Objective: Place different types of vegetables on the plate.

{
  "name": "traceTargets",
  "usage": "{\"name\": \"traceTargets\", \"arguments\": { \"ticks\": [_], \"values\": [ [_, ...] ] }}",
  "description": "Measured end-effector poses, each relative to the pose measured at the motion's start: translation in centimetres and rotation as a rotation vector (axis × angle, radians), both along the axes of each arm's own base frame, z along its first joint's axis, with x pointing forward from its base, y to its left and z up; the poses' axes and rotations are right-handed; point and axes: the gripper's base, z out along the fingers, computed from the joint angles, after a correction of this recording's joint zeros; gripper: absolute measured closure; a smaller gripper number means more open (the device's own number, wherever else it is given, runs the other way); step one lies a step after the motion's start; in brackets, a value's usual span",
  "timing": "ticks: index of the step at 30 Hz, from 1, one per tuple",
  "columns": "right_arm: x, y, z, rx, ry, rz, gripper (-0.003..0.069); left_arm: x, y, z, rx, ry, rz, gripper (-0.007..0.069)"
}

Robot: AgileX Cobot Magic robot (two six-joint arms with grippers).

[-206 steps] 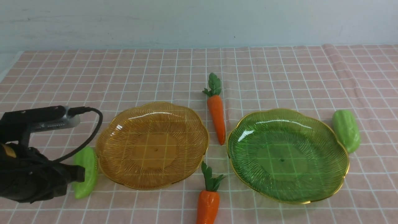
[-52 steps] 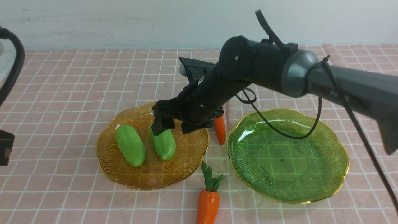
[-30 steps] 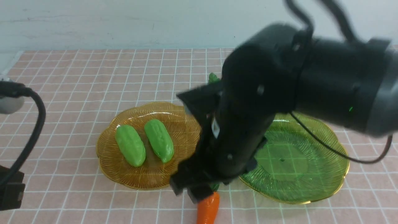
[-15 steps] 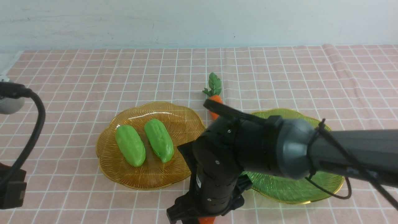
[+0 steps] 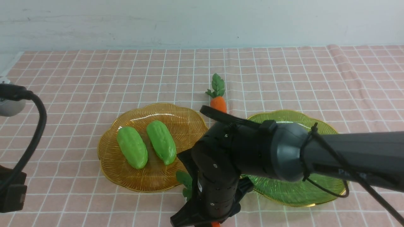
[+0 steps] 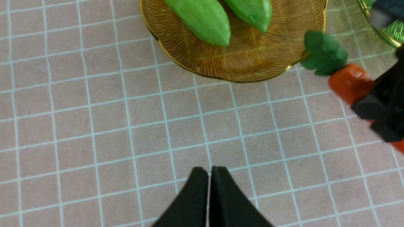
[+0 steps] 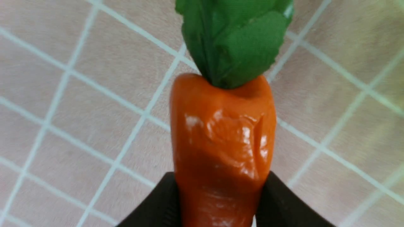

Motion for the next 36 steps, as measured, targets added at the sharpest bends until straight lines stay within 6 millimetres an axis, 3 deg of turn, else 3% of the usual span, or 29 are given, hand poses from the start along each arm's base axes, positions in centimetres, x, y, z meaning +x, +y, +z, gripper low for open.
{"name": "traceTargets", "arguments": {
  "ticks": [5, 8, 12, 14, 19, 22, 26, 30, 36],
  "values": [
    [1.4, -2.8, 6.4, 0.024, -0.197, -0.008, 0.0377, 0.0, 0.0, 0.0, 0.001, 0.0, 0.0, 0.0628],
    [5.1, -6.4, 8.3, 0.04, -0.261, -0.14, 0.0377, 0.0, 0.0, 0.0, 0.004, -0.001, 0.001, 0.0628],
    [9.5, -10.9, 7.4, 0.04, -0.25, -0.298, 0.0377, 0.0, 0.1, 0.0, 0.015, -0.005, 0.003, 0.0628],
    [11.7, -13.4, 5.7, 0.041, -0.189, -0.382, 0.0377, 0.1, 0.2, 0.0, 0.026, -0.009, 0.004, 0.0628],
    [14.3, -16.6, 1.7, 0.039, -0.021, -0.463, 0.0365, 0.2, 0.5, 0.0, 0.058, -0.02, 0.013, 0.0628],
    [14.7, -16.9, 0.4, 0.037, 0.029, -0.446, 0.0281, 0.2, 0.6, 0.0, 0.075, -0.027, 0.019, 0.0628],
    [14.6, -16.8, 0.3, 0.043, 0.046, -0.424, 0.0157, 0.3, 0.9, 0.1, 0.101, -0.043, 0.025, 0.0628],
    [14.9, -16.6, 0.6, 0.07, 0.016, -0.42, 0.0117, 0.4, 0.9, 0.2, 0.101, -0.056, 0.025, 0.0628],
    [17.9, -14.8, 2.3, 0.235, -0.185, -0.37, 0.0102, 0.5, 0.9, 0.2, 0.102, -0.059, 0.026, 0.0628]
  ]
}}
